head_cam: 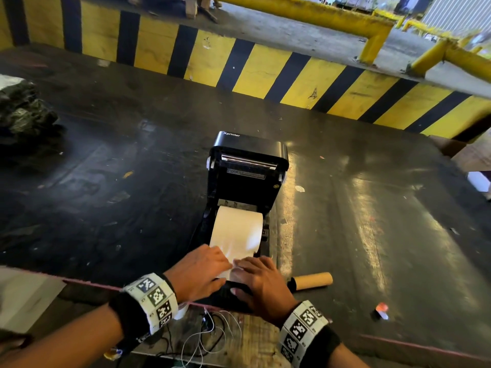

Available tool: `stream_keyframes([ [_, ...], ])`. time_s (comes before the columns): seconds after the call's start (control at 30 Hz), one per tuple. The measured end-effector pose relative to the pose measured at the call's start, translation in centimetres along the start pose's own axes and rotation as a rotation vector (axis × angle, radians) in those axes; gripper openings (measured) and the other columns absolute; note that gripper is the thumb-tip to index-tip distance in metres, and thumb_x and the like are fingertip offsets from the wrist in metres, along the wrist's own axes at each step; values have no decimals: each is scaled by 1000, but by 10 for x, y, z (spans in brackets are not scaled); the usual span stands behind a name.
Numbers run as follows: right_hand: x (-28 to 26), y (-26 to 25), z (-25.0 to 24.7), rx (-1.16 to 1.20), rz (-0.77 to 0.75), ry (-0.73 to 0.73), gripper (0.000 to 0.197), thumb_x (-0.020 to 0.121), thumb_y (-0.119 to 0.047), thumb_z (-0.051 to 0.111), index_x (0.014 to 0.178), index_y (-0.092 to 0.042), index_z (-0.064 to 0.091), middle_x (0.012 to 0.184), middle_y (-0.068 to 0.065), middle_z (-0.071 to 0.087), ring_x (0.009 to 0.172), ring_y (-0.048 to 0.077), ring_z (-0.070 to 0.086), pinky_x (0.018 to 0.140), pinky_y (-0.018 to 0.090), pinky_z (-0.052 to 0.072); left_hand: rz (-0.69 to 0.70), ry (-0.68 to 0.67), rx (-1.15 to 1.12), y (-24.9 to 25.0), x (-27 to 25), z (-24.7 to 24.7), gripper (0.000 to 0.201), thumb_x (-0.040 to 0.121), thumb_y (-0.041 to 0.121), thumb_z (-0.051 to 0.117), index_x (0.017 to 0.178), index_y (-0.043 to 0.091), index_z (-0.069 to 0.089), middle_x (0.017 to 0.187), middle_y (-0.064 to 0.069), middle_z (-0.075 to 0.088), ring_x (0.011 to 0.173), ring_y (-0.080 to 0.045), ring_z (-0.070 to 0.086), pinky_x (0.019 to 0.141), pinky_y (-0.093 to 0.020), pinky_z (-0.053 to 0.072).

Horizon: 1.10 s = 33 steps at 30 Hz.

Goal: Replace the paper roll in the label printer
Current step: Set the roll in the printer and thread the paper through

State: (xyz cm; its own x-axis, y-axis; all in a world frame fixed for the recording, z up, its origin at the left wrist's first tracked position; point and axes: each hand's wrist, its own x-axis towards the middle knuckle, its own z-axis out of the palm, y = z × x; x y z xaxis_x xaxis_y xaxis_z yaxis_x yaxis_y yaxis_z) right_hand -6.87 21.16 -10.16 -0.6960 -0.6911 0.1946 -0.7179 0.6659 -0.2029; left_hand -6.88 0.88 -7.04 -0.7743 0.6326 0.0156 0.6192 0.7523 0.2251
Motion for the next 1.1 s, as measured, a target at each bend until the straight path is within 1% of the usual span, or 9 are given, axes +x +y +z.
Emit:
stream_keyframes([
  [0.13,-2,-3,-3,-58,-19,-48,24,81,-40,51,95,-24,62,113,-4,70,99,15,64,87,29,29,25,-54,80,3,-6,4,41,78,46,40,91,25,73,93,12,74,87,-8,68,77,-25,56],
  [0.27,-6,-10,-4,-62,-23,-44,19,82,-35,50,90,-25,65,104,-6,73,89,13,67,85,28,31,46,-7,110,2,-9,9,31,76,43,45,85,30,72,81,16,73,77,-2,66,69,-18,54],
  [0.4,-8,-16,-1,-54,-10,-32,20,85,-28,48,89,-26,68,95,-8,75,82,12,67,85,26,32,-20,-50,34,8,-11,7,28,91,33,48,114,25,62,102,3,66,96,-16,57,86,-30,46],
  [0.43,-10,-18,-2,-50,-4,-38,22,86,-29,46,89,-26,68,92,-7,75,81,11,67,85,26,32,-32,-50,27,10,-13,6,28,90,32,51,114,24,63,100,1,66,95,-17,58,85,-30,47],
  [0.53,-13,-25,-6,-70,44,-77,30,84,-32,40,83,-27,69,86,-9,75,79,7,68,88,24,34,-10,15,89,14,-19,9,12,75,29,69,87,27,70,72,9,69,67,-9,64,61,-22,55],
  [0.67,-15,-34,-7,-105,105,-126,29,82,-28,38,79,-26,67,83,-8,75,78,8,69,86,24,28,-59,53,17,19,-25,20,17,78,17,69,93,24,70,79,2,72,69,-14,67,59,-28,59],
  [0.77,-16,-37,-10,-126,87,-142,21,84,-15,48,92,-17,67,102,2,75,97,17,69,100,31,34,-56,94,52,26,-31,22,28,70,12,77,95,20,71,85,1,74,76,-12,70,65,-23,60],
  [0.87,-18,-40,-12,-86,114,-161,24,91,-9,44,107,-10,61,122,9,66,115,23,60,110,37,28,-59,121,84,36,-36,26,36,56,12,87,89,18,73,82,3,75,77,-9,70,66,-19,59],
  [1.1,-35,-54,-17,-48,134,-165,26,92,-9,45,114,-9,60,128,9,62,122,23,55,113,38,26,-92,115,179,53,-49,29,28,57,13,85,80,18,68,71,4,69,66,-12,65,54,-23,57],
])
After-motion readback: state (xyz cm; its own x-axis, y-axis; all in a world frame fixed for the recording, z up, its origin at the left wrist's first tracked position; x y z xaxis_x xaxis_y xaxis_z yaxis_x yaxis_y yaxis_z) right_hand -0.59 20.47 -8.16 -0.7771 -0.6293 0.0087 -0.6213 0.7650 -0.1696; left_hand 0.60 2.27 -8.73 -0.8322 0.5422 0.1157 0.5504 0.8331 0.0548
